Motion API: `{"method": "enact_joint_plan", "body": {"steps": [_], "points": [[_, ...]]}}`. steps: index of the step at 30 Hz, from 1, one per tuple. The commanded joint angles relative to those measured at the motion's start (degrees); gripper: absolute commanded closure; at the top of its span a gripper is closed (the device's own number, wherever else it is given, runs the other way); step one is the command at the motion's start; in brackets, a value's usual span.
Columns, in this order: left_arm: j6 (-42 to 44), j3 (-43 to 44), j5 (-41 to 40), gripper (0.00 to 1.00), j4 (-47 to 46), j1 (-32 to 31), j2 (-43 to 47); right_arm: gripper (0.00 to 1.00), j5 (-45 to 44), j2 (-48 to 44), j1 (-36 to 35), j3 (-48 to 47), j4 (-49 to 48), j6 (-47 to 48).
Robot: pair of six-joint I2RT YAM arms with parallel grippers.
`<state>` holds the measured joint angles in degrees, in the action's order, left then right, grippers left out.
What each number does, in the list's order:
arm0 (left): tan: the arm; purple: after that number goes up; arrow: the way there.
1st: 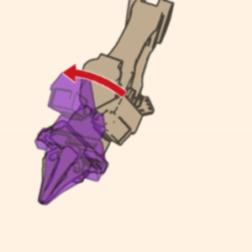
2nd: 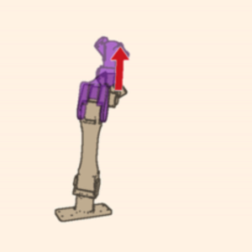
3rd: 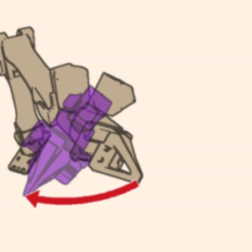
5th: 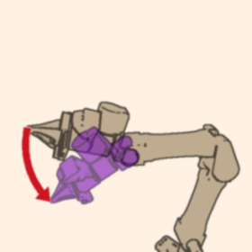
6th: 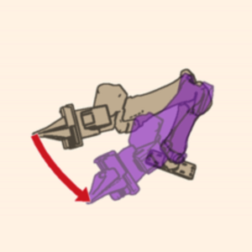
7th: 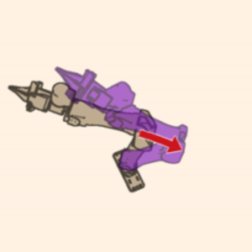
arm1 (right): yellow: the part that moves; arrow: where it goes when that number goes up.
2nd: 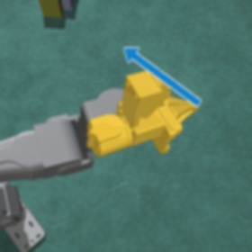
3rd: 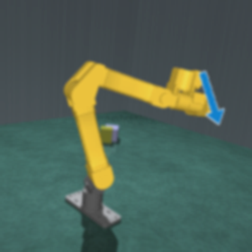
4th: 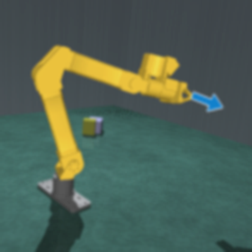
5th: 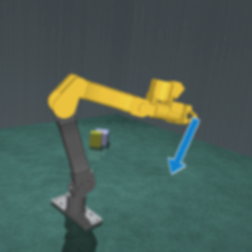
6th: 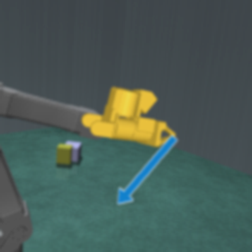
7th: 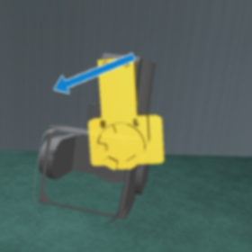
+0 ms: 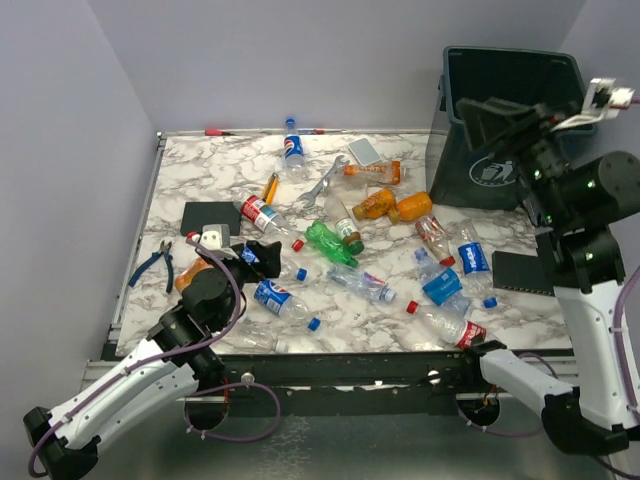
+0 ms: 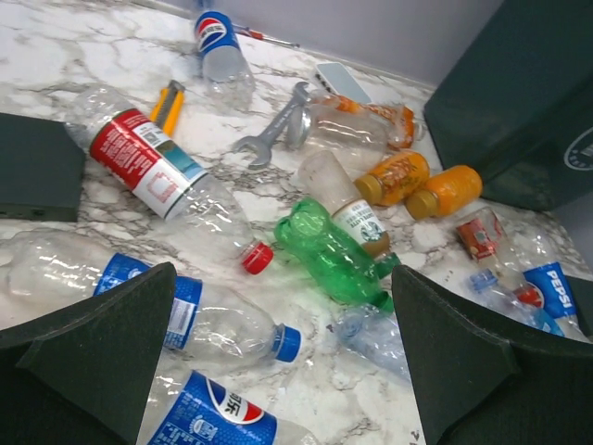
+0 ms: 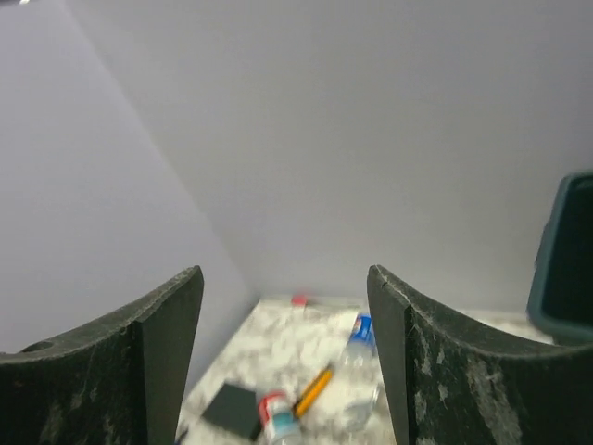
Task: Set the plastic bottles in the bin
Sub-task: Place the plastic bottle in the trash bin, then pick up the plastic bottle at the center of the board.
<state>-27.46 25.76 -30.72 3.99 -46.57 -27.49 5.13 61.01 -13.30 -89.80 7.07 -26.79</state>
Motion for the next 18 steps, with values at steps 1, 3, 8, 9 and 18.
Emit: {"method": "enact_joint_plan", "body": {"steps": [1, 3, 8, 9, 18], "points": [[0.44, 0.85, -5.62, 0.01, 3.51, 0.19, 1.22, 0.26, 17.24, -5.29, -1.26, 15.80, 8.37, -1.65], [1.53, 0.94, -3.04, 0.01, 3.46, 0.16, 0.51, 0.27, 18.52, -9.34, -1.46, 24.82, 8.81, -2.12], [7.41, 4.48, 16.54, 0.01, 3.37, 0.18, -7.51, 0.27, 19.22, -17.33, -1.44, 43.64, 11.67, -5.48], [9.15, 5.67, 22.58, 0.01, 3.51, 0.10, -10.39, 0.26, 19.12, -19.03, -1.45, 46.69, 11.92, -6.24], [26.47, 16.35, 25.66, 0.01, 6.39, -15.79, -29.65, 0.26, 12.24, -30.52, -1.44, 56.23, 17.29, -8.14]]}}
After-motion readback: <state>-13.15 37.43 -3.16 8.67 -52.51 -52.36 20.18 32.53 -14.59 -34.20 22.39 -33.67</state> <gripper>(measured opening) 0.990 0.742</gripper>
